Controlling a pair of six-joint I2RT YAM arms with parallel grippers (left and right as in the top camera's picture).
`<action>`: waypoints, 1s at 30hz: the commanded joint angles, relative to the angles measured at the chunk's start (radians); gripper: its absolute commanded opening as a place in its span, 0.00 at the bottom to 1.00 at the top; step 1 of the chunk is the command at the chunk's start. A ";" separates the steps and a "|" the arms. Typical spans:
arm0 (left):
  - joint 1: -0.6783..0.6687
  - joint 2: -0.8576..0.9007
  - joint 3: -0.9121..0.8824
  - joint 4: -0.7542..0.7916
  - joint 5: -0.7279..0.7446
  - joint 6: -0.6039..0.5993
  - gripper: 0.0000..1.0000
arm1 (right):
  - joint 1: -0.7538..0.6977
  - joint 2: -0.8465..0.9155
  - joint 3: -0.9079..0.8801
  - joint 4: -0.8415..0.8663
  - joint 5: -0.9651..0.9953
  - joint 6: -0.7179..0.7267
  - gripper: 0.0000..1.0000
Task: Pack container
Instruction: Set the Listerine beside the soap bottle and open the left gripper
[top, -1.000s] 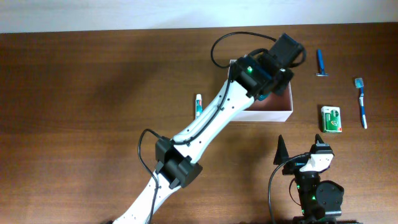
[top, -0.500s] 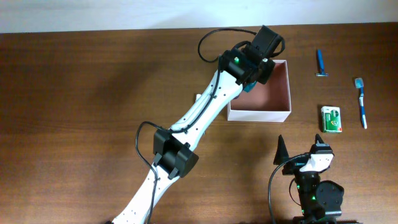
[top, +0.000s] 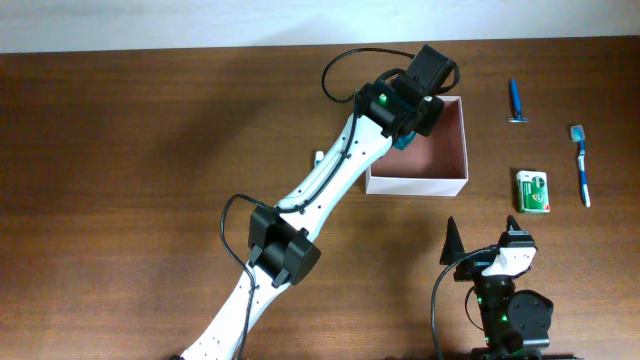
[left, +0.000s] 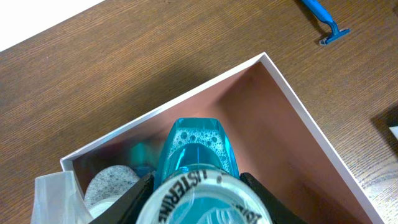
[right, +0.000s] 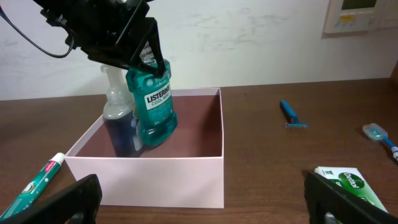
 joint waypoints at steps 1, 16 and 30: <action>0.004 -0.007 0.013 0.016 0.010 0.009 0.43 | 0.008 -0.006 -0.005 -0.005 -0.002 -0.008 0.99; 0.010 -0.007 0.013 0.030 0.007 0.010 0.45 | 0.008 -0.006 -0.005 -0.005 -0.002 -0.007 0.99; 0.010 -0.011 0.052 0.051 0.011 0.040 0.49 | 0.008 -0.006 -0.005 -0.005 -0.002 -0.008 0.99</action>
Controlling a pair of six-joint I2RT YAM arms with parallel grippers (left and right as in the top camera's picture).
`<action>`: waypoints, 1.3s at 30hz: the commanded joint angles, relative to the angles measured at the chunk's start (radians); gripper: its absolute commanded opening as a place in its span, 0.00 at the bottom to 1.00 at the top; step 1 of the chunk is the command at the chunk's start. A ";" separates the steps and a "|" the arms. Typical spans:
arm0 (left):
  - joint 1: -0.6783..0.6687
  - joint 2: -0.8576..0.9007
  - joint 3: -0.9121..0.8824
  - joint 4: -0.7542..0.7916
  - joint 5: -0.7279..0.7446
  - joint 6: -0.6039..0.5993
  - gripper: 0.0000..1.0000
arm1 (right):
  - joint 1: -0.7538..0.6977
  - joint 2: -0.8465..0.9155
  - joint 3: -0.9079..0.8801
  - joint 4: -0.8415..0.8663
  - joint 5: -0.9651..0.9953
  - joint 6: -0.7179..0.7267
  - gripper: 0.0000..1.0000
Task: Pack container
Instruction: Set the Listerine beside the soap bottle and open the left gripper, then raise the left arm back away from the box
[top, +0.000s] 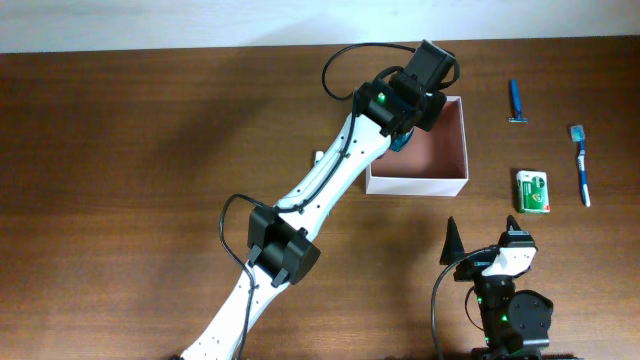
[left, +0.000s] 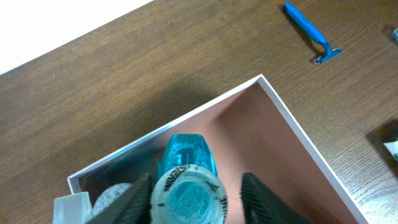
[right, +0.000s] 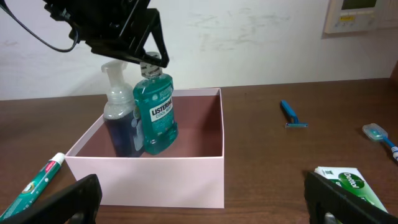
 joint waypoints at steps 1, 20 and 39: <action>0.007 -0.013 0.066 -0.002 0.013 0.029 0.50 | 0.008 -0.006 -0.005 -0.005 -0.002 -0.008 0.99; 0.137 -0.287 0.271 -0.244 -0.173 0.080 0.99 | 0.008 -0.006 -0.005 -0.005 -0.002 -0.008 0.99; 0.572 -0.293 0.055 -0.538 -0.004 -0.206 0.99 | 0.008 -0.006 -0.005 -0.006 0.010 -0.008 0.99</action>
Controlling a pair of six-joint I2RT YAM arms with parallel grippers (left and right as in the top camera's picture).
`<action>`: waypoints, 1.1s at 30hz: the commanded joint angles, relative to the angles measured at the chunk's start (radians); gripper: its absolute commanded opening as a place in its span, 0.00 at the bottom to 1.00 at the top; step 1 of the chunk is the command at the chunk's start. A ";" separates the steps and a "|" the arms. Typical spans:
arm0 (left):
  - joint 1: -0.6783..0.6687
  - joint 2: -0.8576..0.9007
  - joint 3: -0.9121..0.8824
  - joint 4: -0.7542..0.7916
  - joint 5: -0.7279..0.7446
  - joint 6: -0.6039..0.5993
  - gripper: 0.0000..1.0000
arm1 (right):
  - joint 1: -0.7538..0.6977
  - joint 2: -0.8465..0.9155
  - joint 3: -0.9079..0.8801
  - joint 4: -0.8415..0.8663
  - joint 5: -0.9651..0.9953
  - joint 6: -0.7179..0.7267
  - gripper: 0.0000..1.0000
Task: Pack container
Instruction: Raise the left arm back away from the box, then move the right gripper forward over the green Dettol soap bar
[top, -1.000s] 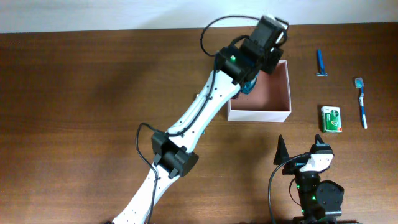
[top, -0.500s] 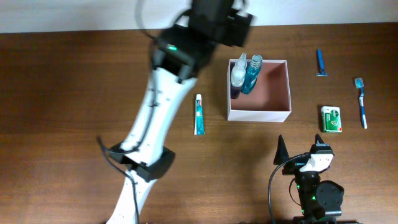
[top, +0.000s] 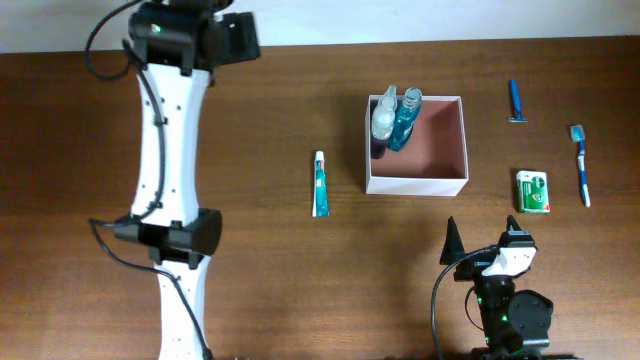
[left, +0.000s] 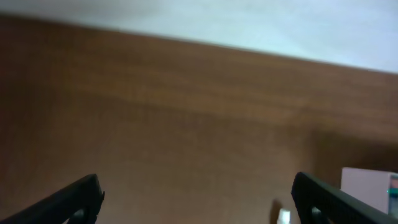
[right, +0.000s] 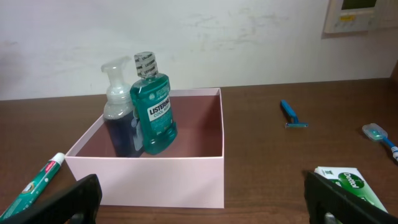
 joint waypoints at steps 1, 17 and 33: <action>0.027 -0.001 -0.074 -0.011 0.092 -0.035 0.99 | 0.008 -0.006 -0.005 -0.006 0.010 -0.007 0.99; 0.030 0.000 -0.227 0.065 0.057 -0.034 0.99 | 0.008 -0.006 -0.005 0.087 0.010 -0.006 0.99; 0.034 0.000 -0.230 0.151 0.046 -0.034 0.99 | 0.008 0.050 0.275 0.028 0.104 -0.124 0.99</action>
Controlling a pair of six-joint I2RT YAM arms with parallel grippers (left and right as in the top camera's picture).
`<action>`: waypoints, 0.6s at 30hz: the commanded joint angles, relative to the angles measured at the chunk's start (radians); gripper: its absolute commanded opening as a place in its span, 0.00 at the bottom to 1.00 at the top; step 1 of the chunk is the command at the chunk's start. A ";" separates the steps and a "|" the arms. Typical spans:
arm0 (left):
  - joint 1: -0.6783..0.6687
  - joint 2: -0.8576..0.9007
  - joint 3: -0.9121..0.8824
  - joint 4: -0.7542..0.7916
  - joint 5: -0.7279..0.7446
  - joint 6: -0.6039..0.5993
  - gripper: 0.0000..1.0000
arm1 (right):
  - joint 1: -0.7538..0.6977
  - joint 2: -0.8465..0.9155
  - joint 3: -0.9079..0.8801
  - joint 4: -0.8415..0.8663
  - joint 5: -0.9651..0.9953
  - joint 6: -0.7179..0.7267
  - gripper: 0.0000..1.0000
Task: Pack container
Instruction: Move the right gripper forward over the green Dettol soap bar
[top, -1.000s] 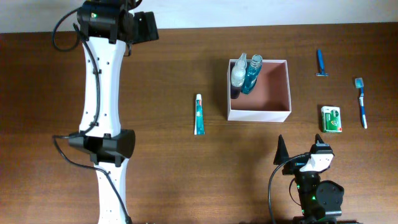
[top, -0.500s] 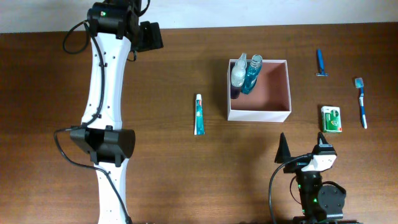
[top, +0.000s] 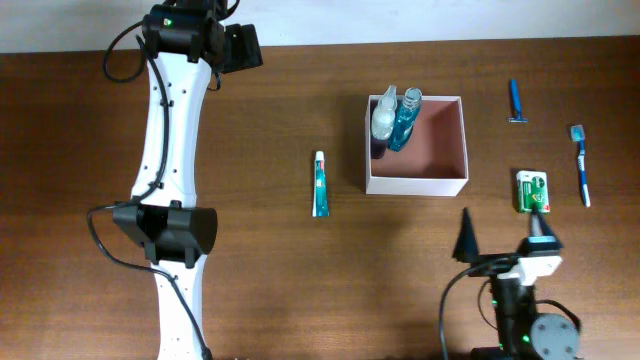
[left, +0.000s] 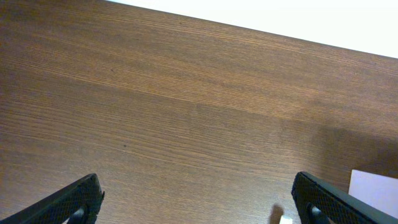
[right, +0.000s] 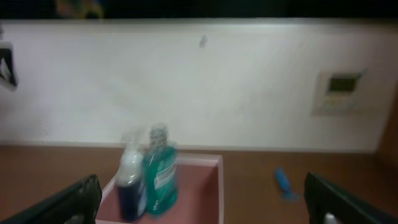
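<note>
The white box with a pink inside (top: 416, 184) holds a clear soap pump bottle (top: 383, 117) and a teal mouthwash bottle (top: 404, 119), both upright in its left corner. My left gripper (top: 252, 47) hangs open and empty over the far left of the table; in its own view it (left: 199, 208) faces bare wood. My right gripper (top: 503, 233) is open near the front edge. Its blurred view, with the gripper (right: 208, 208) empty, shows the box (right: 220, 182) and both bottles (right: 160, 171).
A toothpaste tube (top: 319, 184) lies left of the box. Right of it lie a blue razor (top: 515, 102), a toothbrush (top: 581, 165) and a small green packet (top: 534, 191). The long white left arm (top: 170, 150) spans the table's left side.
My right gripper has shifted to the right at the front edge and its view now sits higher and blurred. The left gripper stays open at the far left, turned slightly.
My left gripper was shut on the mouthwash bottle, holding it in the box beside the soap bottle. Then it stood open just above the standing bottle. Then it was at the table's far left, where it remains, with both bottles left in the box.
</note>
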 joint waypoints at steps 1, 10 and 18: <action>0.006 0.000 -0.006 0.003 -0.015 -0.010 0.99 | 0.008 0.059 0.138 -0.075 0.117 -0.041 0.99; 0.006 0.000 -0.006 0.003 -0.014 -0.010 0.99 | 0.006 0.458 0.537 -0.518 0.225 -0.059 0.99; 0.006 0.000 -0.006 0.003 -0.014 -0.010 0.99 | 0.006 0.877 0.992 -0.919 0.246 -0.060 0.99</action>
